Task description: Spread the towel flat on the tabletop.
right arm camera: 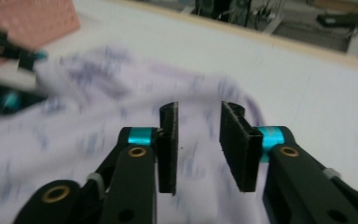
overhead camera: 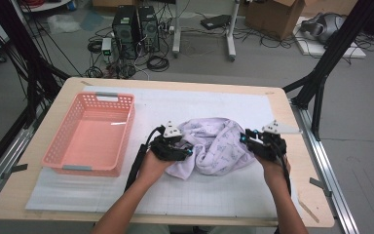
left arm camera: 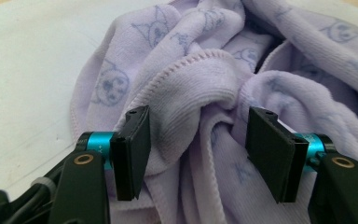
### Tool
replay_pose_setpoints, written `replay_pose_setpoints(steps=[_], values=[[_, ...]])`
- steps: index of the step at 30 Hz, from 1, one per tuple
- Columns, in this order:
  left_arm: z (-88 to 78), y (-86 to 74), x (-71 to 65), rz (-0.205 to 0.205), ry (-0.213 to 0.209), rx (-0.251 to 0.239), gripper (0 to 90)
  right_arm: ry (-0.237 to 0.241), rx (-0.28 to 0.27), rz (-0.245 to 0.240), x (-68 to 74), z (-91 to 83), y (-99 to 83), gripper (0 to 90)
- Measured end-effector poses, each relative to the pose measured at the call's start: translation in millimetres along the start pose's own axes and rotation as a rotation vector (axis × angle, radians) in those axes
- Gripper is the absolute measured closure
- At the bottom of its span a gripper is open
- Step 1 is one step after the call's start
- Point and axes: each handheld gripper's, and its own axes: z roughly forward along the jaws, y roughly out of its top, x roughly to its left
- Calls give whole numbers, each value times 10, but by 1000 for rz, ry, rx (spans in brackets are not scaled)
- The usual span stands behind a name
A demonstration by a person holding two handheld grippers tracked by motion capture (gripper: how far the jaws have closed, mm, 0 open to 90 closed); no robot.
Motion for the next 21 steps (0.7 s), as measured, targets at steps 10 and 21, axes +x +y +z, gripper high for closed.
replay_pose_setpoints(steps=[10,21], values=[[245,90,29,41,58,64,778,139,134,33,333,52,-604,549],[25,147,283,-97,74,-56,796,150,230,-83,283,52,-658,900]])
